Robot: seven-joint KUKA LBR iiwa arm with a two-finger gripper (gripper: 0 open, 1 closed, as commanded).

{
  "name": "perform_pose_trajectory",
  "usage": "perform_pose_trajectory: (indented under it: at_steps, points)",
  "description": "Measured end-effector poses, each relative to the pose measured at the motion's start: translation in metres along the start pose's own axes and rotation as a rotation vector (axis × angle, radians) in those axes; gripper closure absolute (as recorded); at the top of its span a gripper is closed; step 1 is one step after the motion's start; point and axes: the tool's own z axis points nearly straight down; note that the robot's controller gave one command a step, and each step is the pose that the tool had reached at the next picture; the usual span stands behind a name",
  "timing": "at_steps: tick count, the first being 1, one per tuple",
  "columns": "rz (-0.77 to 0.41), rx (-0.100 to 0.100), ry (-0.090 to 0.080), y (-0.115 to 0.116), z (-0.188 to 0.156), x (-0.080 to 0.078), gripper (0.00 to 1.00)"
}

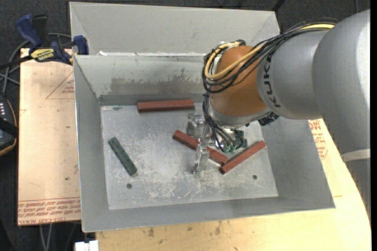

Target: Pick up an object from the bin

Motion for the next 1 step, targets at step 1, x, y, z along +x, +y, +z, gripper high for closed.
perform_pose_trajectory:
  at_steps: [1]
  points:
    - [0.000, -0.002, -0.005, 0.0009, -0.0013, -0.0021, 1.00]
